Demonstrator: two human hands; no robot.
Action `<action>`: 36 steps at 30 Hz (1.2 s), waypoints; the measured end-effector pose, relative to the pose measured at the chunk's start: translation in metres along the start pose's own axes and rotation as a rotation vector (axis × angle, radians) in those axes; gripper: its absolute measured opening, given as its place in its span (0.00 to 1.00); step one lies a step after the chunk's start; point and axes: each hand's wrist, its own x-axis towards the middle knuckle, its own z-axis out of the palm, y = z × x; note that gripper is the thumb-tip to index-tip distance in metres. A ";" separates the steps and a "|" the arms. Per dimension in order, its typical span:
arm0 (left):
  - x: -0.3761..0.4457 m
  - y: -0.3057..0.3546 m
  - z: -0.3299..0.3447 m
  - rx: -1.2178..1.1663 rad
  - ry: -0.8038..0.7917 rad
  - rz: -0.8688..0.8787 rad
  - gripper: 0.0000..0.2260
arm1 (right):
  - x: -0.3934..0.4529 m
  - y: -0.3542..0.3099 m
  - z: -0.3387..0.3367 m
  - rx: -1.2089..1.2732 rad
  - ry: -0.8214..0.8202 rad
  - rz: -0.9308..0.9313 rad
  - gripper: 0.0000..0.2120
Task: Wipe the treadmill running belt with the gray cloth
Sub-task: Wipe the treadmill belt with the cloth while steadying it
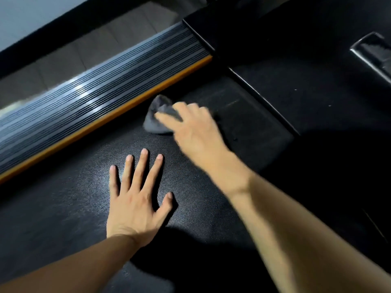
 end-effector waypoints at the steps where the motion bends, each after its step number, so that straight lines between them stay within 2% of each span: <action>1: 0.000 0.000 0.000 0.003 0.005 -0.001 0.35 | 0.000 0.025 -0.004 -0.067 0.032 0.088 0.22; 4: 0.000 0.002 0.000 0.019 0.009 -0.002 0.35 | -0.013 0.084 -0.015 -0.159 0.080 0.380 0.25; 8: -0.001 0.001 0.002 0.020 0.023 -0.006 0.34 | -0.014 0.048 -0.013 -0.098 0.149 0.567 0.23; 9: 0.000 0.001 0.002 0.020 0.025 -0.005 0.35 | -0.019 0.025 -0.010 -0.082 0.163 0.533 0.22; 12: 0.001 -0.001 0.004 0.033 0.012 0.002 0.35 | -0.056 -0.049 0.000 0.005 0.072 0.183 0.21; 14: -0.001 -0.002 0.005 0.023 0.018 0.002 0.34 | -0.065 -0.040 -0.004 0.032 0.044 0.041 0.22; 16: 0.000 -0.003 0.006 0.017 0.029 -0.003 0.35 | -0.062 0.007 -0.015 -0.107 0.047 0.135 0.23; 18: 0.000 -0.002 0.007 0.010 0.036 -0.004 0.35 | -0.064 0.063 -0.026 -0.218 0.081 0.381 0.25; 21: -0.001 -0.002 0.007 0.010 0.045 -0.002 0.35 | -0.076 0.082 -0.033 -0.165 0.114 0.542 0.26; 24: 0.000 -0.001 0.006 -0.008 0.041 -0.004 0.34 | -0.083 0.029 -0.030 -0.180 0.087 0.511 0.26; 27: -0.001 0.000 0.006 -0.015 0.045 -0.002 0.34 | -0.107 -0.035 -0.022 -0.091 0.009 0.246 0.27; 29: -0.001 0.001 0.005 -0.027 0.047 0.001 0.34 | -0.112 -0.021 -0.024 -0.075 -0.031 0.118 0.29; 30: -0.001 0.000 0.005 -0.026 0.050 -0.001 0.34 | -0.108 -0.001 -0.028 -0.114 -0.025 0.129 0.29; 34: -0.002 0.001 0.006 -0.022 0.057 -0.011 0.34 | -0.111 0.074 -0.046 -0.228 0.030 0.497 0.27; 36: -0.001 0.002 0.005 -0.021 0.060 -0.018 0.34 | -0.113 0.076 -0.045 -0.223 0.043 0.509 0.26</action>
